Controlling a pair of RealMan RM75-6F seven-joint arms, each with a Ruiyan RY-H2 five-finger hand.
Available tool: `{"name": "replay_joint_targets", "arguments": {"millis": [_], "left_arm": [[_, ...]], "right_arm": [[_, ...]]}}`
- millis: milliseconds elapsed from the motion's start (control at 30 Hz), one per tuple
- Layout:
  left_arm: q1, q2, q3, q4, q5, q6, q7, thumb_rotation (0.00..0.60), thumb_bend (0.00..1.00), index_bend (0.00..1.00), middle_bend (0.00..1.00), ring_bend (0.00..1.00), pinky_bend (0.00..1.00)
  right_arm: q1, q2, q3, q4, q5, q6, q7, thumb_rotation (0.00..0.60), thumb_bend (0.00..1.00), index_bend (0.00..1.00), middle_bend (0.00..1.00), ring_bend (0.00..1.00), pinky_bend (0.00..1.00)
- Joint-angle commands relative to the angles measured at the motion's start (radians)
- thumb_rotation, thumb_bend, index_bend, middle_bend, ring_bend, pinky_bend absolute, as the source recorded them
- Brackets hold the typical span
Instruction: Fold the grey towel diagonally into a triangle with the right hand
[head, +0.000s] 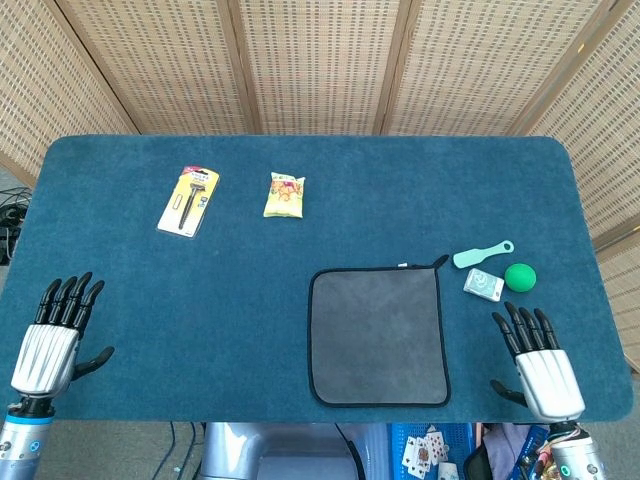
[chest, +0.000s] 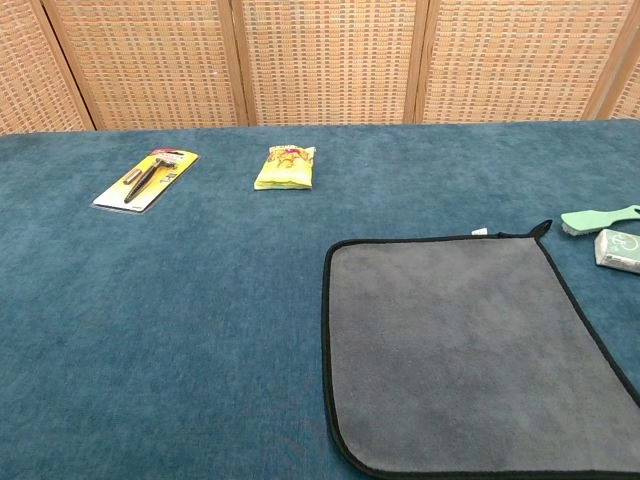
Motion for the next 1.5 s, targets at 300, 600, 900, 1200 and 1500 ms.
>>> {"name": "replay_joint_targets", "arguments": {"millis": [300, 600, 900, 1200, 1500], "left_arm": [[-0.002, 0.002, 0.001, -0.001, 0.002, -0.003, -0.007, 0.6, 0.16, 0.0, 0.0, 0.0, 0.0], [0.0, 0.007, 0.001, -0.003, 0.007, 0.004, -0.019, 0.6, 0.16, 0.0, 0.0, 0.0, 0.0], [0.0, 0.009, -0.001, -0.001, 0.006, 0.005, -0.028, 0.6, 0.16, 0.0, 0.0, 0.0, 0.0], [-0.001, 0.003, -0.001, 0.003, 0.006, 0.005, -0.019, 0.6, 0.16, 0.0, 0.0, 0.0, 0.0], [0.001, -0.002, -0.002, 0.004, 0.009, 0.01, -0.008, 0.6, 0.16, 0.0, 0.0, 0.0, 0.0]], "right_arm": [[-0.016, -0.06, -0.075, -0.022, -0.091, -0.02, -0.081, 0.6, 0.03, 0.0, 0.0, 0.0, 0.0], [-0.024, -0.183, -0.1, -0.001, -0.127, -0.051, -0.141, 0.6, 0.03, 0.04, 0.0, 0.0, 0.0], [-0.018, -0.236, -0.1, 0.031, -0.119, -0.083, -0.15, 0.6, 0.03, 0.05, 0.0, 0.0, 0.0], [-0.008, -0.272, -0.081, 0.075, -0.084, -0.109, -0.13, 0.6, 0.03, 0.05, 0.0, 0.0, 0.0], [-0.004, -0.291, -0.076, 0.117, -0.057, -0.123, -0.106, 0.6, 0.03, 0.05, 0.0, 0.0, 0.0]]}}
